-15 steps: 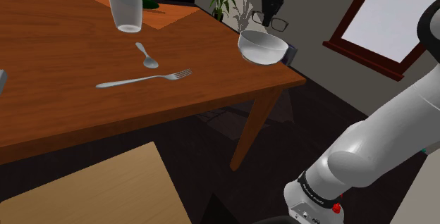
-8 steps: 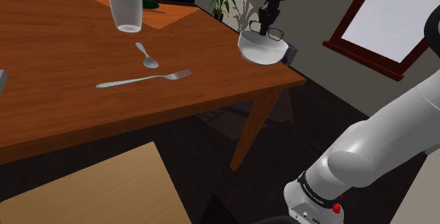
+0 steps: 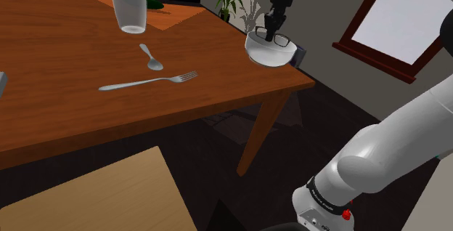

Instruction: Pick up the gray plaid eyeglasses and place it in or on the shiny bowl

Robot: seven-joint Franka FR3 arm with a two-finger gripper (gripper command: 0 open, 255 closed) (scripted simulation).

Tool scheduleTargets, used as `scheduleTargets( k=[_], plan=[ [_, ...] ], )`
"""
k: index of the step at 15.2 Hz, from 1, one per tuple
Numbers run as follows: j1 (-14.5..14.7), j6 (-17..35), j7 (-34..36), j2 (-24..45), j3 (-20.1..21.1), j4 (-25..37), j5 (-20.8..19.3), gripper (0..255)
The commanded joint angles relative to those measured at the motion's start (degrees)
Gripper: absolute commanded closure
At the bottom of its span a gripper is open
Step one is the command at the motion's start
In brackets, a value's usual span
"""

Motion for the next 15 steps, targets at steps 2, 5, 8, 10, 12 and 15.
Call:
scheduleTargets(
  k=[2,5,8,10,12,15],
  plan=[
    [0.0,0.0,0.0,0.0,0.0,0.0,0.0,255],
    [0.0,0.0,0.0,0.0,0.0,0.0,0.0,0],
    [0.0,0.0,0.0,0.0,0.0,0.0,0.0,0],
    [0.0,-4.0,-0.1,1.4,-0.1,5.4,0.1,0],
    [-0.1,-7.7,-0.3,3.0,-0.3,10.7,0.3,0],
    [-0.1,-7.7,-0.3,3.0,-0.2,10.7,0.3,0]
  ],
)
